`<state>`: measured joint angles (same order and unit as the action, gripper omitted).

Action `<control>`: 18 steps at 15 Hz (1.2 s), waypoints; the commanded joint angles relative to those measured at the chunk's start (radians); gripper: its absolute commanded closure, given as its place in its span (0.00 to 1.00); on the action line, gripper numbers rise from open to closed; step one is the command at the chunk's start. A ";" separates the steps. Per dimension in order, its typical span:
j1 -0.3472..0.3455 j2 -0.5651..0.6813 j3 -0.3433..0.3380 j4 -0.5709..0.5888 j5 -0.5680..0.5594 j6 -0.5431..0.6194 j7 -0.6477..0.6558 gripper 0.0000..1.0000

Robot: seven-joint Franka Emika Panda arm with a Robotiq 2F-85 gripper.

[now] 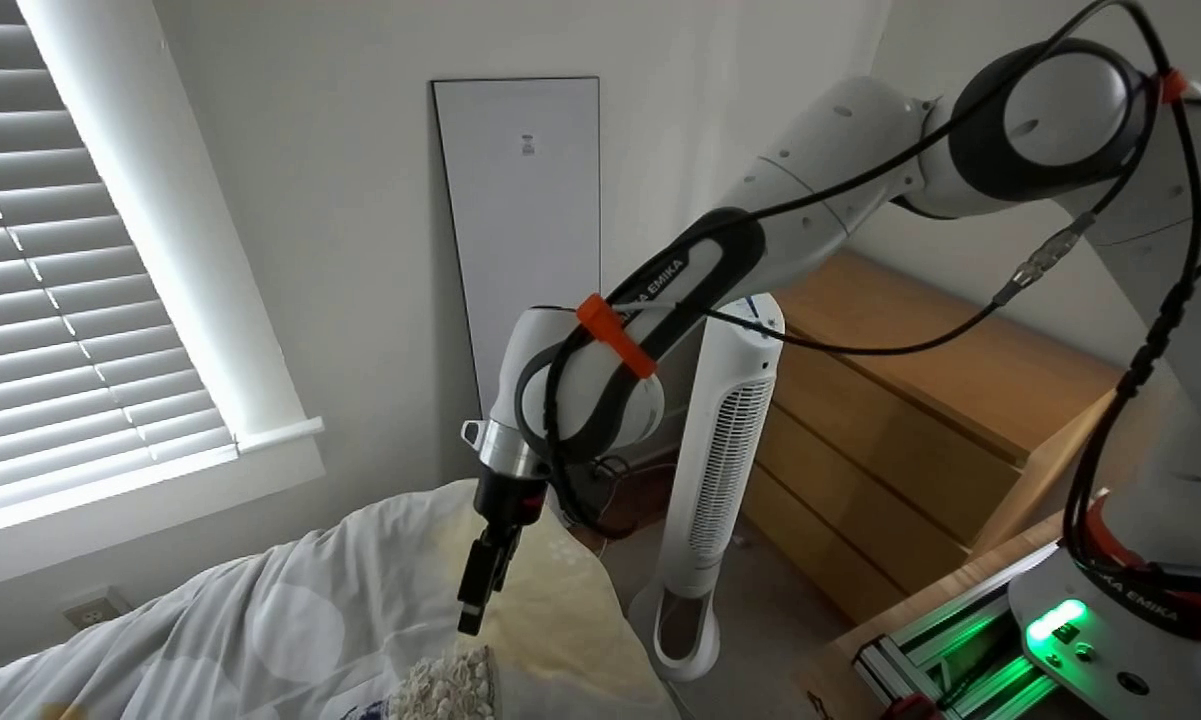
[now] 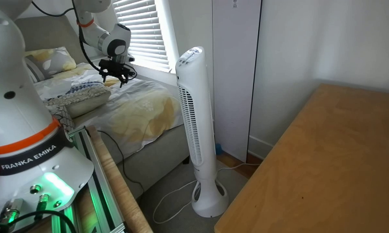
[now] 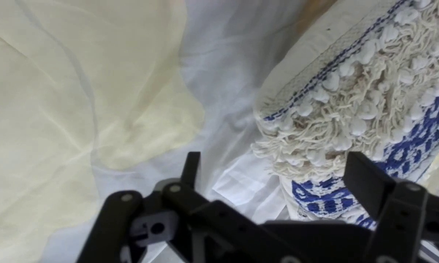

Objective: Move the pillow from the bed to the table

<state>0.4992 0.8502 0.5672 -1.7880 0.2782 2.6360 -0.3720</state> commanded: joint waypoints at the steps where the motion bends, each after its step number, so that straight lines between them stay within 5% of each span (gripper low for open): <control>1: -0.008 0.161 0.062 0.117 -0.052 0.010 -0.042 0.00; 6: -0.017 0.339 0.139 0.245 -0.090 -0.022 -0.103 0.01; 7: -0.021 0.378 0.159 0.275 -0.096 -0.024 -0.127 0.26; 9: -0.025 0.423 0.186 0.310 -0.109 -0.035 -0.148 0.30; 12: -0.039 0.430 0.203 0.314 -0.128 -0.023 -0.147 0.55; 18: -0.132 0.236 0.220 0.159 -0.165 -0.001 -0.088 0.98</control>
<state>0.4237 1.2055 0.7762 -1.5300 0.1466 2.6270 -0.5095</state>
